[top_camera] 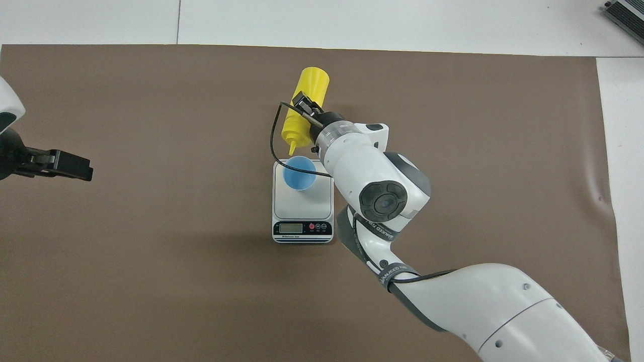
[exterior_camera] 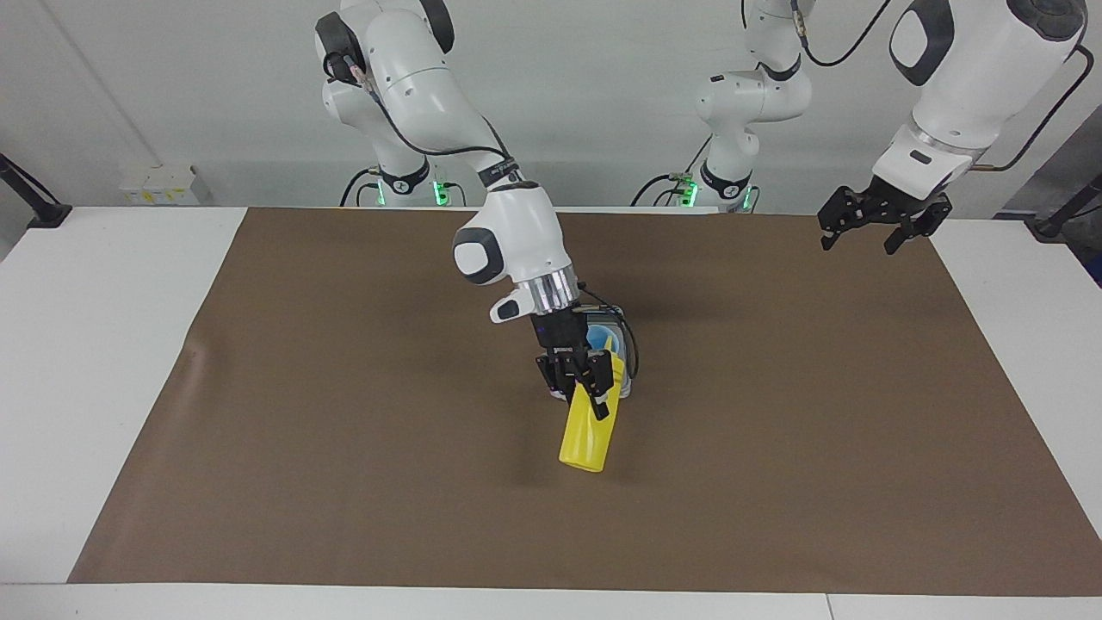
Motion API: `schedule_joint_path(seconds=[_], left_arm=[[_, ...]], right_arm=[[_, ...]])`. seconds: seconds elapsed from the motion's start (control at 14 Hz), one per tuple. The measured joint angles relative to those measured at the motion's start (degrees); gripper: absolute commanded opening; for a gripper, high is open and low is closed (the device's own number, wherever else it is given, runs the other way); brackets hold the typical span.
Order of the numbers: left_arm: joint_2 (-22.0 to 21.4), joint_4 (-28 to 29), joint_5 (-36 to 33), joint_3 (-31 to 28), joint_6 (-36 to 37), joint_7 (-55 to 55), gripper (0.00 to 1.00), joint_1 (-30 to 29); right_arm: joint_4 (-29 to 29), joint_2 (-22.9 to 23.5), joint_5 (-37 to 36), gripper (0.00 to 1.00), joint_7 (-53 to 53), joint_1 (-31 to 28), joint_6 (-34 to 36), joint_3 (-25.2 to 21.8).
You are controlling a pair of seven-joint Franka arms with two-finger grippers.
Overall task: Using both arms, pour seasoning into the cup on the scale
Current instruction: 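Tilt the yellow bottle nozzle-down over the blue cup with the right gripper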
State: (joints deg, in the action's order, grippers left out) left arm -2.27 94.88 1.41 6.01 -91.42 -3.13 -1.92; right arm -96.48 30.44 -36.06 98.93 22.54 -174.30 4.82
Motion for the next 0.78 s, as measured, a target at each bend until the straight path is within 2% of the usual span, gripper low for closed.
schedule_joint_path(seconds=[0.36, 0.78], left_arm=[[-0.02, 0.15, 0.00, -0.01, -0.09, 2.42, 1.00, 0.00], [-0.07, 0.31, 0.00, -0.03, -0.09, 2.59, 1.00, 0.00]], right_arm=[[0.01, 0.63, -8.90, 0.00, 0.02, -1.80, -2.26, -0.07], [0.15, 1.67, -10.17, 0.00, 0.02, -2.20, -3.04, -0.03]])
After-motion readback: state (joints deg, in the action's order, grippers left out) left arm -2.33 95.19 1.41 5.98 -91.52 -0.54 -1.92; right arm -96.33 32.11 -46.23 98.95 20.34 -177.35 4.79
